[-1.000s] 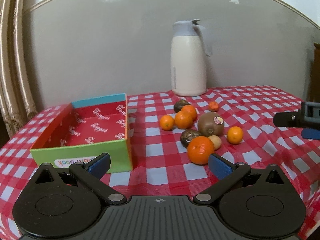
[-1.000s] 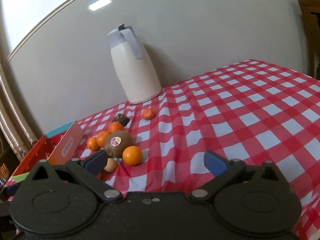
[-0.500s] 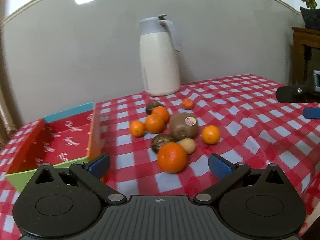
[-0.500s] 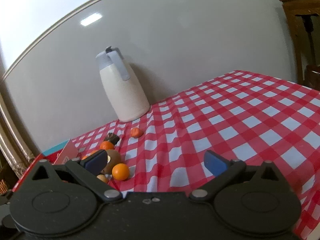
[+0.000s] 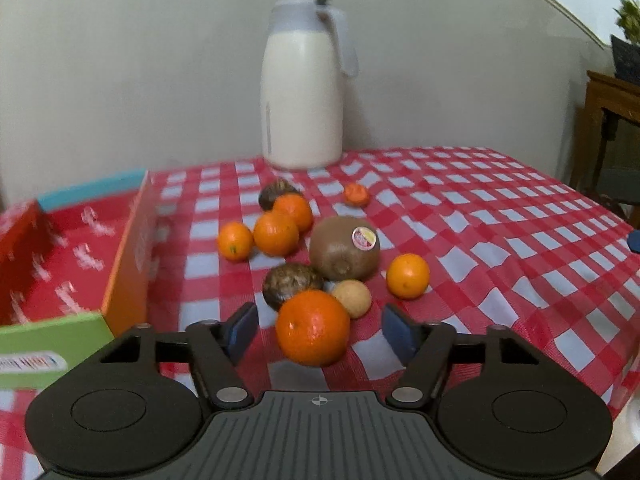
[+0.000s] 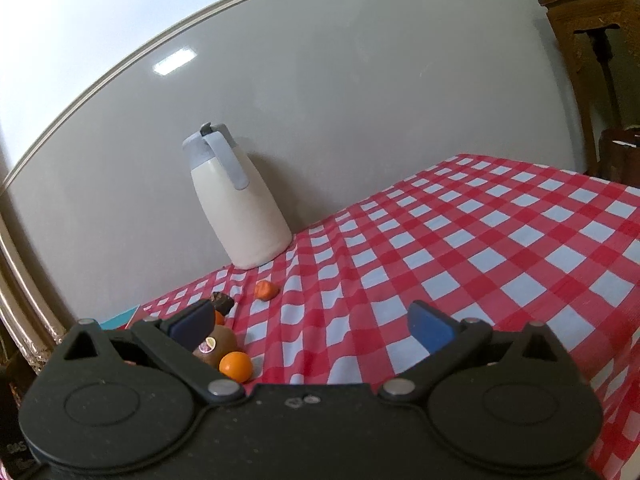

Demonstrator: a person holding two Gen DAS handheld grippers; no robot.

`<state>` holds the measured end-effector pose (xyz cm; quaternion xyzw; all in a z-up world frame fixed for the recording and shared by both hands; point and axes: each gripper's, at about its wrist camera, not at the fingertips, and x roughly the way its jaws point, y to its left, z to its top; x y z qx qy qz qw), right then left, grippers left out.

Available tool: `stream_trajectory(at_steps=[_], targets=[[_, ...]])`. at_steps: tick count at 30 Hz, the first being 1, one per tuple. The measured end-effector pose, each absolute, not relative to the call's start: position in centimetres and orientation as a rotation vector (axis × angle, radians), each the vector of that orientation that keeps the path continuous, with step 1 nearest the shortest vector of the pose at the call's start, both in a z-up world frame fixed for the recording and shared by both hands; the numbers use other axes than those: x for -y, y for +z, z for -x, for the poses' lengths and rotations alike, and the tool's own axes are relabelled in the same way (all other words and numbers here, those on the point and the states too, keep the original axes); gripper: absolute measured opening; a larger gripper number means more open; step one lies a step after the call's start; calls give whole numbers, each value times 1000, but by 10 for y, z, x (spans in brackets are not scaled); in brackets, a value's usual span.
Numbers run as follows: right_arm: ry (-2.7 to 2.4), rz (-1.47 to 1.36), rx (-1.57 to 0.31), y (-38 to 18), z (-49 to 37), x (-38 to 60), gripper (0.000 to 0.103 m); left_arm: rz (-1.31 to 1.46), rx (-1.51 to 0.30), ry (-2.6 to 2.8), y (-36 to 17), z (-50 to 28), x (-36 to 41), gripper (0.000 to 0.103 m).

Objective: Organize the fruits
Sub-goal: 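Reach the left gripper to the large orange and grasp it, then carry the orange into the box and open the left gripper while the right gripper grasps a mandarin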

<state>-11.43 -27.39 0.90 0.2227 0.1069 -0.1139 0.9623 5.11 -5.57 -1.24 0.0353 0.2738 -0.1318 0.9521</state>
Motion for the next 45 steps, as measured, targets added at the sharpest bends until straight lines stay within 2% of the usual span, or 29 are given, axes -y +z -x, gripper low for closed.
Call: stream_trajectory(at_steps=[3, 5, 13, 23, 29, 38, 45], targets=[[-234, -462, -210, 9, 116, 276, 103, -69, -564, -264, -17, -53, 57, 61], [-237, -470, -211, 9, 116, 278, 103, -76, -570, -264, -19, -54, 59, 43], [-242, -476, -207, 8, 117, 279, 103, -71, -567, -251, -21, -54, 60, 42], [-239, -471, -217, 8, 115, 275, 103, -40, -423, -181, 5, -41, 35, 42], [-221, -451, -225, 9, 108, 265, 103, -7, -366, -49, 22, -40, -4, 42], [-160, -411, -267, 7, 89, 239, 103, 84, -463, 212, 17, -73, -91, 42], [-109, -354, -307, 5, 70, 214, 103, 62, -532, 289, 4, -78, -112, 42]])
